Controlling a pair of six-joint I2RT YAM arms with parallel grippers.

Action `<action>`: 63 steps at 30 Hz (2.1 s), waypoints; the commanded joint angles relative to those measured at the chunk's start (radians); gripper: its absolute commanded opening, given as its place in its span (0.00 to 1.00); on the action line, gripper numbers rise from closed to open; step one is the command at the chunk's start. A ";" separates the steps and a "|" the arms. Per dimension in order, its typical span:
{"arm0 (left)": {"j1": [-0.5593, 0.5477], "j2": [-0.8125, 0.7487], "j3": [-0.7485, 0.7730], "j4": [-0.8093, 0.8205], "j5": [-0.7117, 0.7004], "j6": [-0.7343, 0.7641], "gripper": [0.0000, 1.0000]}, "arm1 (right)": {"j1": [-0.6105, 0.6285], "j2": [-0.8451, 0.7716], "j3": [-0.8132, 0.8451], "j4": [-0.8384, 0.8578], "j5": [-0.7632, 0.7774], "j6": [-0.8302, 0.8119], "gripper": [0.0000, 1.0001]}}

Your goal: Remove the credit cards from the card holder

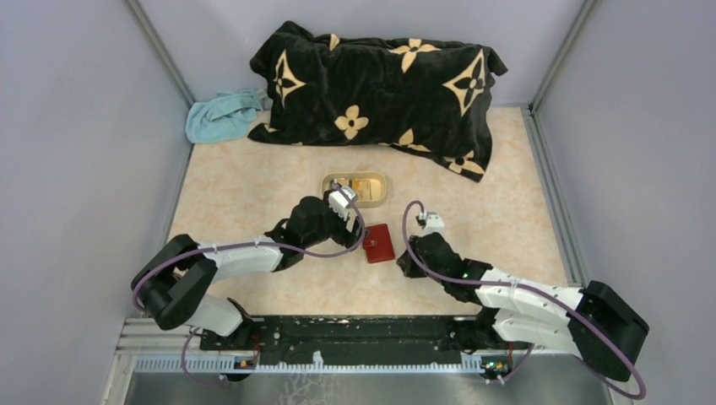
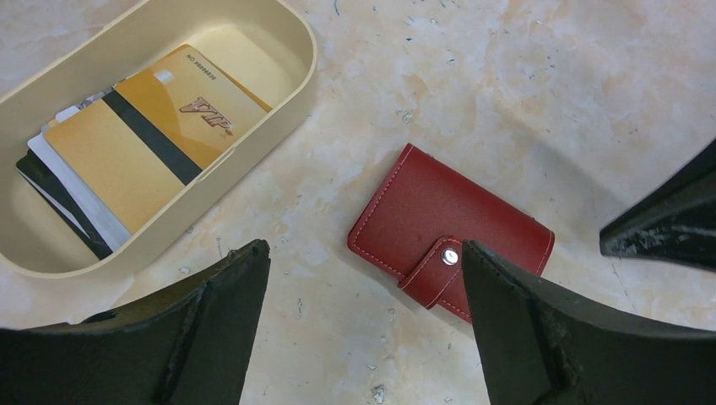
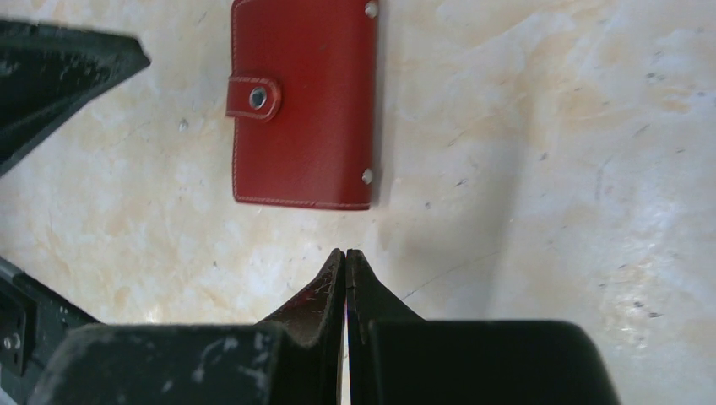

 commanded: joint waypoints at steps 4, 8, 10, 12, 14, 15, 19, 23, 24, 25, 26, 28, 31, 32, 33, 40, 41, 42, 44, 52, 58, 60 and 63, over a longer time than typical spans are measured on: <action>-0.001 0.044 0.010 0.053 0.002 0.002 0.90 | 0.091 0.109 0.030 0.120 -0.006 0.030 0.00; 0.000 0.066 0.008 0.066 0.053 0.018 0.94 | 0.091 0.209 0.026 0.208 -0.017 0.053 0.00; 0.000 0.070 0.005 0.068 0.076 0.030 0.95 | 0.075 0.242 0.024 0.243 -0.023 0.063 0.00; -0.001 0.074 0.005 0.062 0.093 0.043 0.95 | 0.048 0.272 0.017 0.284 -0.044 0.068 0.00; -0.001 0.076 0.007 0.050 0.100 0.051 0.94 | 0.025 0.279 0.014 0.291 -0.048 0.065 0.00; -0.001 0.075 0.006 0.047 0.099 0.053 0.94 | 0.018 0.271 0.011 0.289 -0.049 0.063 0.00; -0.001 0.082 0.009 0.028 0.110 0.058 0.99 | -0.020 0.206 -0.009 0.256 -0.035 0.047 0.00; -0.001 0.087 0.002 0.028 0.123 0.059 0.98 | -0.064 0.143 -0.026 0.225 -0.047 0.012 0.00; -0.001 0.087 -0.003 0.032 0.127 0.059 0.97 | -0.064 0.132 -0.023 0.215 -0.048 0.003 0.00; -0.001 0.087 -0.006 0.040 0.132 0.059 0.96 | -0.064 0.122 -0.018 0.207 -0.051 -0.002 0.00; -0.001 0.092 -0.007 0.045 0.137 0.059 0.95 | -0.064 0.115 -0.012 0.197 -0.057 -0.007 0.00; -0.001 0.106 -0.002 0.058 0.152 0.061 0.93 | -0.064 0.102 0.002 0.186 -0.076 -0.012 0.00; -0.001 0.151 0.017 0.070 0.205 0.080 0.94 | -0.063 0.073 0.019 0.192 -0.111 -0.010 0.00; -0.001 0.166 0.022 0.075 0.230 0.094 0.98 | -0.063 0.059 0.026 0.192 -0.114 -0.010 0.00; -0.001 0.185 0.024 0.086 0.262 0.117 0.99 | -0.063 0.054 0.037 0.190 -0.114 -0.010 0.00; 0.000 0.269 0.033 0.118 0.296 0.202 0.99 | -0.063 0.218 0.125 0.257 -0.132 -0.044 0.00; -0.002 0.274 0.036 0.120 0.298 0.202 0.99 | -0.063 0.253 0.132 0.282 -0.146 -0.044 0.00; -0.001 0.279 0.040 0.120 0.300 0.203 0.99 | -0.063 0.283 0.139 0.304 -0.158 -0.042 0.00; -0.001 0.286 0.052 0.106 0.297 0.210 0.99 | -0.063 0.338 0.149 0.340 -0.174 -0.037 0.00; -0.001 0.266 0.056 0.053 0.257 0.230 0.99 | -0.064 0.400 0.102 0.390 -0.162 -0.004 0.00; -0.002 0.190 0.033 0.062 0.247 0.238 0.99 | -0.064 0.358 0.076 0.370 -0.156 0.000 0.00; -0.002 0.185 0.041 0.054 0.248 0.244 0.99 | -0.064 0.335 0.074 0.368 -0.163 0.001 0.00; -0.002 0.170 0.049 0.038 0.247 0.247 0.99 | -0.064 0.299 0.091 0.343 -0.167 -0.004 0.00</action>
